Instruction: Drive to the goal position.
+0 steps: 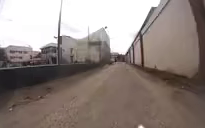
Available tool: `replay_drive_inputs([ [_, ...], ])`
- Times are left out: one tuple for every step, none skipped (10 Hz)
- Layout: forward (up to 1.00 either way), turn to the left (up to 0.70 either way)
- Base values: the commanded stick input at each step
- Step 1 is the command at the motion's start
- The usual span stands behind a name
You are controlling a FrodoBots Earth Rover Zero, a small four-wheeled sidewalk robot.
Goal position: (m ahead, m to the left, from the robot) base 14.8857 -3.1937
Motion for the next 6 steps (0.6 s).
replay_drive_inputs([
  [0.3, 0.0],
  [0.3, 0.0],
  [0.3, 0.0],
  [0.3, 0.0],
  [0.3, 0.0],
  [0.3, 0.0],
])
